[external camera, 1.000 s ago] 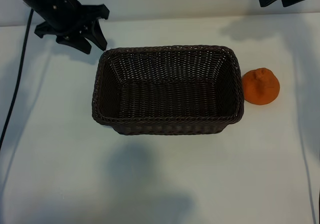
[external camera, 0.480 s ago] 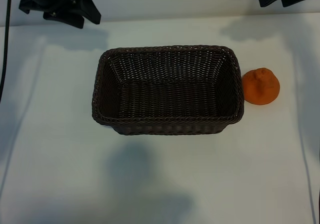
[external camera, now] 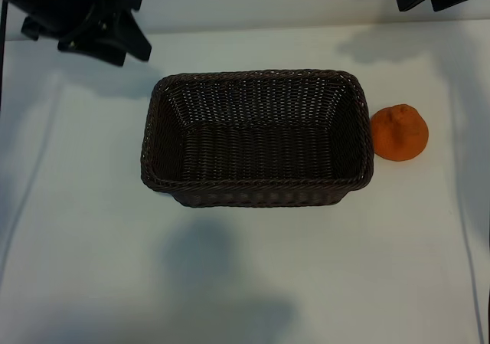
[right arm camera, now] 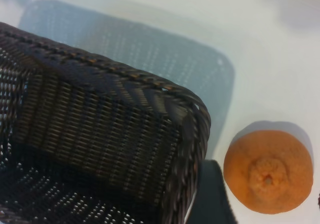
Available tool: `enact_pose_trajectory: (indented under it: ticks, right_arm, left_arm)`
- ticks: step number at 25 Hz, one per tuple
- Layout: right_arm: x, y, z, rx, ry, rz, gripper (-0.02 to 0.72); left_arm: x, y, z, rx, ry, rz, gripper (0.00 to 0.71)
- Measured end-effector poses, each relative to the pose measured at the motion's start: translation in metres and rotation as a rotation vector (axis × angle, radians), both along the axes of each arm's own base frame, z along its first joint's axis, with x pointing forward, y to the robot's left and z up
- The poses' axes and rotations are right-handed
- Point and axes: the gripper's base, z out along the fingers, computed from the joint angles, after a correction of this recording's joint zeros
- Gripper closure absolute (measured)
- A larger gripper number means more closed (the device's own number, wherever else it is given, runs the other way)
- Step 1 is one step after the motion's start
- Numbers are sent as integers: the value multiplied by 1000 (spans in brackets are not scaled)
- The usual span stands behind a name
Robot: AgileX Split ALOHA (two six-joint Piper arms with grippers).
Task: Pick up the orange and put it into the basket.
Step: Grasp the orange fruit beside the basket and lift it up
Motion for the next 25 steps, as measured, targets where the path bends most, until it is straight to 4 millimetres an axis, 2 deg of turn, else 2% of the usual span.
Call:
enact_pose_trajectory:
  ticks: [6,13,25]
  right_arm:
    - [0,0,0,4,5,-7,214]
    - [-2,0,-1,6,24,-2,214]
    - [-2,0,-1,6,25,-2,214]
  left_arm:
    - [-14,4,-10,4,38,-19,265]
    - [-13,27,-18,-57,68,43,265]
    - [-14,26,-19,-69,65,28,265]
